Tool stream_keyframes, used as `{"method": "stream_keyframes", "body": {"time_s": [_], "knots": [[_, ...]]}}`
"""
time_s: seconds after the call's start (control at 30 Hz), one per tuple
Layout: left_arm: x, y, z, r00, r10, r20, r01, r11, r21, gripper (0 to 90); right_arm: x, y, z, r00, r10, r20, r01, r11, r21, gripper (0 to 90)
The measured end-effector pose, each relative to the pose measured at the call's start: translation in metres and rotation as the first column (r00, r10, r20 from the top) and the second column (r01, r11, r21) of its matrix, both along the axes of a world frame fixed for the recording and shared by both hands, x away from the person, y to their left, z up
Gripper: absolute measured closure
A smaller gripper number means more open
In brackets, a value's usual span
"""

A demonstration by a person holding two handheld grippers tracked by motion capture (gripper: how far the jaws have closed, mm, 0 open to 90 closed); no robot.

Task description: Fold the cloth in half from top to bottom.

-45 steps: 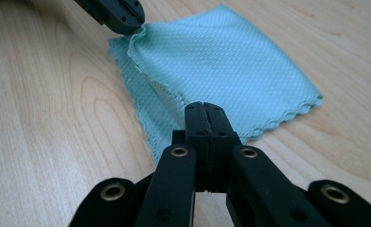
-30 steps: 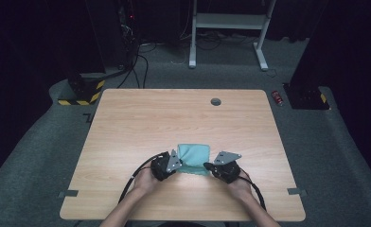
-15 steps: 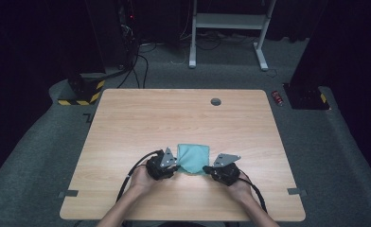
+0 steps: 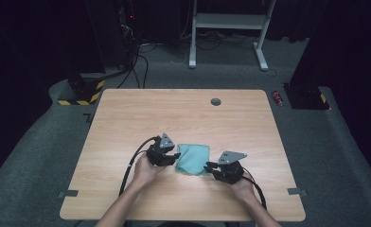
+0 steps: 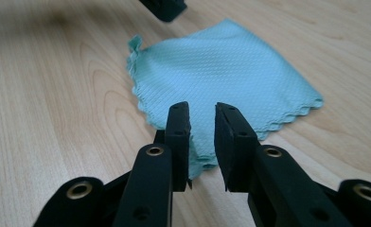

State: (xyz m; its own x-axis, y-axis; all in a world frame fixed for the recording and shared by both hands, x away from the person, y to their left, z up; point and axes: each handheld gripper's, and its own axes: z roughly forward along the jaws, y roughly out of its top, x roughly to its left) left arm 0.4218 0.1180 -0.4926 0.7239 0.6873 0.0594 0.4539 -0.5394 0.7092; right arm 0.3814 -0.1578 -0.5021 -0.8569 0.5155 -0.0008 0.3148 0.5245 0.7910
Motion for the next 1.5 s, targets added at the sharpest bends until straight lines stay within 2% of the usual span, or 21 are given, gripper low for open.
{"method": "stream_keyframes", "body": {"time_s": [0.17,0.27,0.4,0.6,0.77,1.0,1.13,1.3,1.43,1.5], "knots": [[0.007,-0.009,-0.007,0.9999,0.009,-0.008,-0.009,0.9996,0.025,60.6,0.003,-0.002,0.0,0.9987,-0.05,0.002,0.05,0.9986,0.017,75.4],[0.011,-0.011,-0.011,0.9993,0.031,-0.02,-0.03,0.9993,0.02,64.2,0.005,0.002,-0.003,0.9974,-0.071,0.004,0.071,0.9973,0.017,75.4],[0.014,-0.012,-0.013,0.9982,0.055,-0.024,-0.055,0.9985,0.004,68.6,0.007,0.008,-0.006,0.9971,-0.076,0.007,0.076,0.9969,0.02,75.4],[0.018,-0.017,-0.017,0.9961,0.08,-0.038,-0.08,0.9965,-0.023,68.6,0.01,0.015,-0.01,0.9964,-0.085,0.005,0.084,0.9962,0.022,75.4],[0.019,-0.02,-0.018,0.9945,0.097,-0.04,-0.098,0.9951,-0.015,67.6,0.012,0.018,-0.015,0.9965,-0.084,-0.001,0.084,0.9965,0.003,75.4],[0.02,-0.021,-0.019,0.9949,0.095,-0.031,-0.095,0.9954,0.013,78.3,0.013,0.02,-0.02,0.9971,-0.076,-0.011,0.076,0.9969,-0.022,75.5],[0.02,-0.023,-0.018,0.9958,0.09,-0.016,-0.089,0.9952,0.04,87.9,0.012,0.021,-0.02,0.9973,-0.073,-0.009,0.072,0.9966,-0.04,75.6],[0.023,-0.023,-0.015,0.9965,0.076,-0.034,-0.074,0.9961,0.047,89.5,0.012,0.022,-0.02,0.9974,-0.071,-0.006,0.071,0.9961,-0.052,75.5],[0.025,-0.024,-0.008,0.9979,0.062,-0.02,-0.061,0.997,0.048,89.8,0.012,0.022,-0.021,0.9977,-0.068,-0.001,0.068,0.9956,-0.064,75.5],[0.025,-0.022,-0.007,0.998,0.058,-0.027,-0.057,0.9975,0.043,89.8,0.012,0.022,-0.021,0.9976,-0.069,-0.001,0.068,0.9955,-0.065,75.5]]}}
